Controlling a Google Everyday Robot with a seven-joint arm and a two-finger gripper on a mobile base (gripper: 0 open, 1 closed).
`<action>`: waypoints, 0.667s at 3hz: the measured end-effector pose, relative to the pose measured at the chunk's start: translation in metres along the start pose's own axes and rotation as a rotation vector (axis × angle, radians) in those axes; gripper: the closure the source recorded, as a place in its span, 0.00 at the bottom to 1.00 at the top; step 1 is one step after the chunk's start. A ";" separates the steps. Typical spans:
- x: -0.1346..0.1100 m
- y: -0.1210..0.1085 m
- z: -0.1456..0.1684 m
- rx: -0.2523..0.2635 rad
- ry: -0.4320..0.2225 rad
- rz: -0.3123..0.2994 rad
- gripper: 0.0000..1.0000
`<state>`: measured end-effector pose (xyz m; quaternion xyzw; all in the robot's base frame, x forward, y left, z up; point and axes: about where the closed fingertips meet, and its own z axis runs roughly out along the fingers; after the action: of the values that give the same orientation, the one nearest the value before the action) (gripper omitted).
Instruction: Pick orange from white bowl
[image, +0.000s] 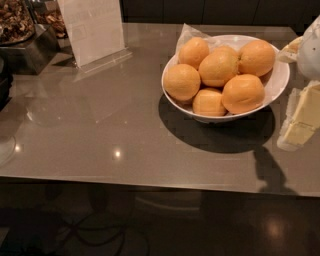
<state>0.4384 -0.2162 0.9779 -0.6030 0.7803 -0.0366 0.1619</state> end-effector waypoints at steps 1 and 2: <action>0.000 0.000 0.000 0.000 0.000 0.000 0.00; -0.004 -0.022 -0.014 0.033 -0.029 -0.040 0.00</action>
Offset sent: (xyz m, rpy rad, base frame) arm 0.0475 -0.0133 0.0525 0.0217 -0.1081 0.1102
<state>0.4553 -0.2201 0.9974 -0.6161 0.7650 -0.0439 0.1824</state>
